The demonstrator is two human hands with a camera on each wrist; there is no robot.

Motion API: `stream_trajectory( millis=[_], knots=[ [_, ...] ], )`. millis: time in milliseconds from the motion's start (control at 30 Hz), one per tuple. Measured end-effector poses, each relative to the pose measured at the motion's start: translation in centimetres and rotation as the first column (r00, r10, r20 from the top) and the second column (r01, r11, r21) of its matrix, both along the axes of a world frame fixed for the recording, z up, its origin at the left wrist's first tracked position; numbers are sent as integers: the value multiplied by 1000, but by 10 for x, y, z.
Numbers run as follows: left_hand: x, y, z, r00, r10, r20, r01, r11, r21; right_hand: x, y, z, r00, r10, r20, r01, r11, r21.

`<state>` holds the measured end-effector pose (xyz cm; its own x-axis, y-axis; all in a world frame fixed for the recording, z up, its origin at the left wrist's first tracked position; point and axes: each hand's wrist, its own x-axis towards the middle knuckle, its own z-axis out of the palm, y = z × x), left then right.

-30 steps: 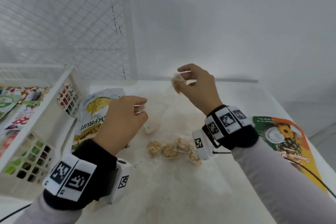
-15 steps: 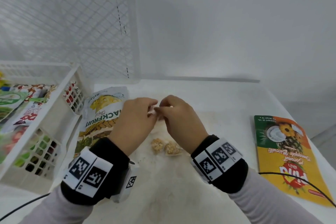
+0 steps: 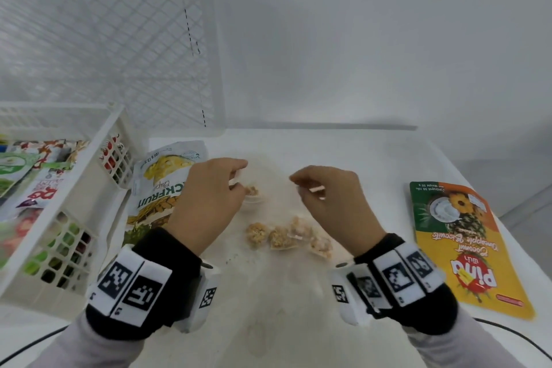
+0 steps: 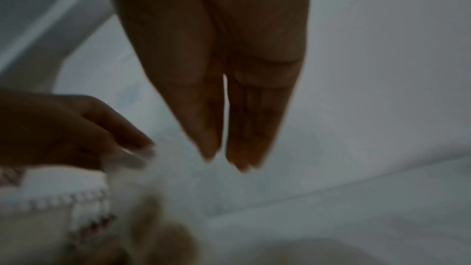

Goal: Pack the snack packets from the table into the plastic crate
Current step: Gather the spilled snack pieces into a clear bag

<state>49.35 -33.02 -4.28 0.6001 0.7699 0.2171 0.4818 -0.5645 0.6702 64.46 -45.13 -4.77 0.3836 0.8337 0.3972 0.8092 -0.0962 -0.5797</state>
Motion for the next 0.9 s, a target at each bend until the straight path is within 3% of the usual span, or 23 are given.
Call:
stream_trajectory(
  millis=[67,133,200,300,467,567,667,767,834,901],
  knots=[
    [-2,2,-2,1000,4,4,-4,1000,-2,19,-14,-13,997,-60,54,75,937,-341],
    [-3,4,-4,1000,5,3,-4,1000,-1,33,-28,-29,989,-71,133,138,777,-615],
    [-3,5,-6,1000,5,3,-5,1000,-11,38,-35,-41,991,-76,113,135,654,-745],
    [-3,4,-7,1000,-3,12,3,1000,-20,36,-33,-51,991,-101,86,130,612,-780],
    [-3,5,-6,1000,-24,8,24,999,-24,34,-28,-56,990,-133,42,121,669,-734],
    [-5,4,-6,999,-42,22,43,998,-45,38,-29,-44,980,-199,-25,140,765,-629],
    [-8,1,-5,998,-52,31,54,997,-56,34,-21,-15,960,-210,-183,147,941,-306],
    [-7,-1,-5,998,-45,35,48,997,-62,10,-4,17,927,-20,-376,61,994,95],
    [-6,-3,-4,999,-35,41,37,997,-63,-10,6,26,941,83,-327,-14,978,210],
    [-5,-4,-3,997,-21,71,25,998,-54,-25,15,22,983,99,-155,-69,980,188]
  ],
)
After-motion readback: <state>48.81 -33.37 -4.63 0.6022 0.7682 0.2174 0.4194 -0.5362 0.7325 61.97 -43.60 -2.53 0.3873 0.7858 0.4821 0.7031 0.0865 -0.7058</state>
